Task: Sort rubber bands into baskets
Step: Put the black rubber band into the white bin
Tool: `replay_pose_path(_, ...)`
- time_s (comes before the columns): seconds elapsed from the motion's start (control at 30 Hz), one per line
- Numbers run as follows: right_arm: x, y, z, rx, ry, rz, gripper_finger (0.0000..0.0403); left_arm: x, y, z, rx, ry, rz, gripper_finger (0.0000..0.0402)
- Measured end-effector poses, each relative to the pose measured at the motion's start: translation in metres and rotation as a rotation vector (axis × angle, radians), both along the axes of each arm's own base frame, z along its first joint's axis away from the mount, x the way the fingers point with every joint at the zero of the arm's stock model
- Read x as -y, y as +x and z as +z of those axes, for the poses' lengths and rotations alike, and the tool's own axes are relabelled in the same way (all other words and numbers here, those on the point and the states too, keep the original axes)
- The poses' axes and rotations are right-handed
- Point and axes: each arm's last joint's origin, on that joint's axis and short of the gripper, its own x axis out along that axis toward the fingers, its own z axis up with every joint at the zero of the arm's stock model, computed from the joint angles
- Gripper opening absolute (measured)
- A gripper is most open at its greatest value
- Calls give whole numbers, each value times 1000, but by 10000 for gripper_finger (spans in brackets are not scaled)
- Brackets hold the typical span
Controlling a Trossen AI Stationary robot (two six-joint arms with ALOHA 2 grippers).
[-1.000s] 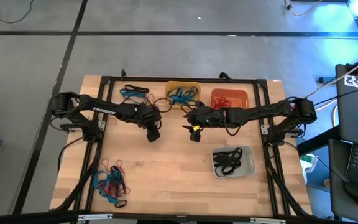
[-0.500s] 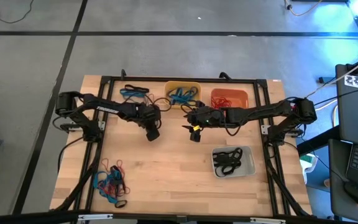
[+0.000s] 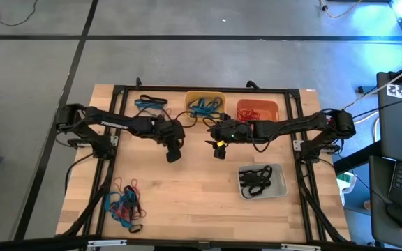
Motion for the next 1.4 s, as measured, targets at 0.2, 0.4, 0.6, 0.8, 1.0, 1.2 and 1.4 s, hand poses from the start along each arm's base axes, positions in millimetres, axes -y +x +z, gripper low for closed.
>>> replay_pose_path(0.2,0,0,0,-1,0,0,216,16,-3,28,139,43,-86,4)
replay_pose_path(0.4,-1,0,0,1,14,20,216,31,-9,53,264,141,-98,13)
replay_pose_path(0.6,-2,1,1,18,44,52,229,39,-13,67,343,205,-88,14)
replay_pose_path(0.8,-2,5,-4,17,51,51,310,38,-11,68,365,219,-75,15)
replay_pose_path(1.0,-2,19,-22,31,7,103,370,40,-5,76,466,215,-63,15)
replay_pose_path(1.2,-3,31,-28,118,-7,124,378,41,-3,80,512,218,-59,15)
replay_pose_path(1.4,-14,36,-21,211,-1,171,378,39,1,83,568,258,38,15)
